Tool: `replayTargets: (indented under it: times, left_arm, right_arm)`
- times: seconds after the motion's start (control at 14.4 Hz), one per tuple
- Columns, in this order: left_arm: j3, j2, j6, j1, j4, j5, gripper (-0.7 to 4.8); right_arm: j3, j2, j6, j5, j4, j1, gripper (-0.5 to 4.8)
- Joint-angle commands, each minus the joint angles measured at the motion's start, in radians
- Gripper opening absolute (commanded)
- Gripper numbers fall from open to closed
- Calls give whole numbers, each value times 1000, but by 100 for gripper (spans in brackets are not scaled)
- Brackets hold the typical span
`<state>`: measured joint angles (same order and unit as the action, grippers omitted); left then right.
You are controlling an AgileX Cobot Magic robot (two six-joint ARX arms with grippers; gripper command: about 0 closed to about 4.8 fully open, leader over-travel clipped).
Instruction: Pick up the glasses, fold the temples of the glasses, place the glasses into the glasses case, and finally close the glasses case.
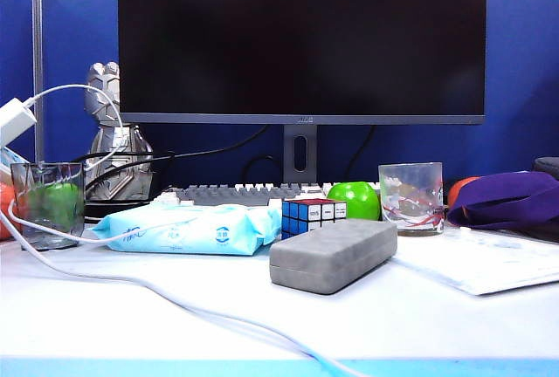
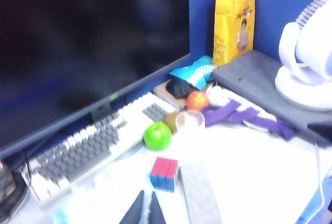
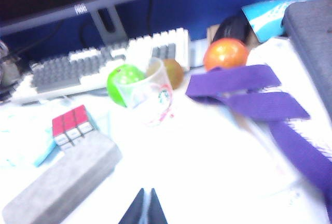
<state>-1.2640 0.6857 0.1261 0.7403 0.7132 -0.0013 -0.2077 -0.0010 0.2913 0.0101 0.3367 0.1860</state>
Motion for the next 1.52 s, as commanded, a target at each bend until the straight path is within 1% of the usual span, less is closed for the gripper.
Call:
replayTargets:
  times: [0.07,0.14,0.28,0.35,0.42,0.48,0.55,0.62,0.69,0.9,0.97,1.04,1.11,1.18,1.25,1.32,1.38,1.45,1.52]
  left_arm:
    - [179,-123,-63,1,-43,16,-6]
    - [265,-188,-110,2,-61,29,-6]
    - [364,-269,-119,2,-80,32,-6]
    - [402,-294,-119,2,-81,51,-6]
    - [457,-319,-119,2,-87,104,-6]
    - [505,-322,-121,2,-93,181,-6]
    - [562,-322,-132,2,-124,237,-6]
    - [617,-325,-138,2,-182,257,-6]
    - [715,-325,-138,2,-325,276,-6]
    - [924,-325,-153,2,-602,269,-6]
    - [994,-325,-167,1,-700,243,-6]
    - [1047,-325,-167,1,-765,212,-6]
    - [1070,-325,-168,1,-789,172,-6]
    - [1094,-336,-167,0,-820,114,-6]
    - [1120,-367,-167,-11,-849,29,-6]
    - [1155,-410,-167,-53,-883,29,-6]
    - [1192,-484,-171,-127,-883,38,-6]
    - [1211,-550,-174,-196,-855,54,-6]
    - [1217,-641,-175,-300,-789,53,-6]
  right_arm:
    - [16,9,21,32,107,4,-6]
    - [23,8,21,84,111,3,-6]
    - [23,8,20,183,135,3,-6]
    - [29,8,27,226,148,3,-6]
    - [56,8,27,228,156,3,-6]
    - [86,8,26,225,165,3,-5]
    - [110,8,37,224,178,3,-6]
    - [115,8,54,223,166,2,-5]
    - [115,7,78,208,154,3,-5]
    - [115,7,78,209,154,3,-5]
    - [115,7,78,209,154,3,-5]
    - [115,7,78,209,154,3,-5]
    - [115,7,78,209,154,3,-5]
    - [115,7,78,209,154,3,-5]
    - [115,7,78,209,154,3,-5]
    - [115,7,78,209,154,3,-5]
    - [115,7,78,208,154,3,-5]
    - [115,7,78,209,154,3,-5]
    - [115,7,78,209,154,3,-5]
